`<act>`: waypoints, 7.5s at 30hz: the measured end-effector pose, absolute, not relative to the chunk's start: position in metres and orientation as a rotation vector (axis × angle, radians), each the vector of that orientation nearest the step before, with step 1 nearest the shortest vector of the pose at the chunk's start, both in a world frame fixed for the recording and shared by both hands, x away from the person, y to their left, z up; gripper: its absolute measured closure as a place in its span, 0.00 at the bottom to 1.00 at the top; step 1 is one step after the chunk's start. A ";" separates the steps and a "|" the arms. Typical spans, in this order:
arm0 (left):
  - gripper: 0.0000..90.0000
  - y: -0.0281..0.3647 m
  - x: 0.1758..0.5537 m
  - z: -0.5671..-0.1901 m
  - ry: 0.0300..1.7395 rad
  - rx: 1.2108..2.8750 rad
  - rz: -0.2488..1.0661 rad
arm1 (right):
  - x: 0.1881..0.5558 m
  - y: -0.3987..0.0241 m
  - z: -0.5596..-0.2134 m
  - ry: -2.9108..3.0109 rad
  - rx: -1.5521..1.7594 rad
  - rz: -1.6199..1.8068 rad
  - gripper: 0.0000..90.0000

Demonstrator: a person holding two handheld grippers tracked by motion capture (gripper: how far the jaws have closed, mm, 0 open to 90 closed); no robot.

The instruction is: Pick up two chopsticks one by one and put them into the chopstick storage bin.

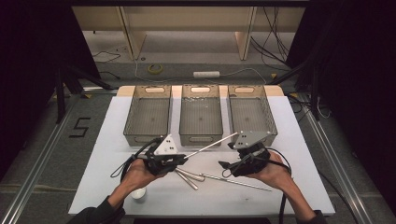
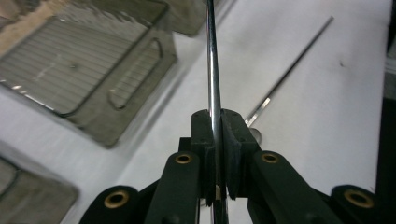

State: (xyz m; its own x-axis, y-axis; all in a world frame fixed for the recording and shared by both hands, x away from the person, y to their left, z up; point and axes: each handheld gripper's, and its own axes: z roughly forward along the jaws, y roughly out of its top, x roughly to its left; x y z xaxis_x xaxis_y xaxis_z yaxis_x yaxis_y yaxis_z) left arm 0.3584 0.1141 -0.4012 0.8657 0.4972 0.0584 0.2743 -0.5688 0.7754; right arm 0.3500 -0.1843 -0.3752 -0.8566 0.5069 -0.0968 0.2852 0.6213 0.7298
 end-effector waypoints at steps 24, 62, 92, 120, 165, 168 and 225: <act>0.93 0.188 0.426 -0.389 1.060 1.893 0.497 | 0.340 -0.225 -0.416 2.269 1.033 1.394 0.26; 0.92 0.229 0.491 -0.429 1.470 1.814 0.522 | 0.333 -0.217 -0.422 2.307 1.000 1.390 0.25; 0.26 0.185 0.437 -0.395 1.117 1.924 0.334 | 0.342 -0.204 -0.418 2.646 0.794 0.970 0.34; 0.18 0.138 0.364 -0.413 0.861 1.994 0.236 | 0.365 -0.173 -0.445 2.961 0.620 0.356 0.64; 0.18 0.130 0.350 -0.418 0.815 2.011 0.230 | 0.367 -0.160 -0.453 3.051 0.490 0.175 0.96; 0.18 0.129 0.350 -0.419 0.806 2.025 0.230 | 0.367 -0.161 -0.448 3.037 0.486 0.198 0.96; 0.67 0.060 0.335 -0.437 0.244 2.438 0.156 | 0.330 -0.121 -0.402 3.004 0.152 0.320 0.96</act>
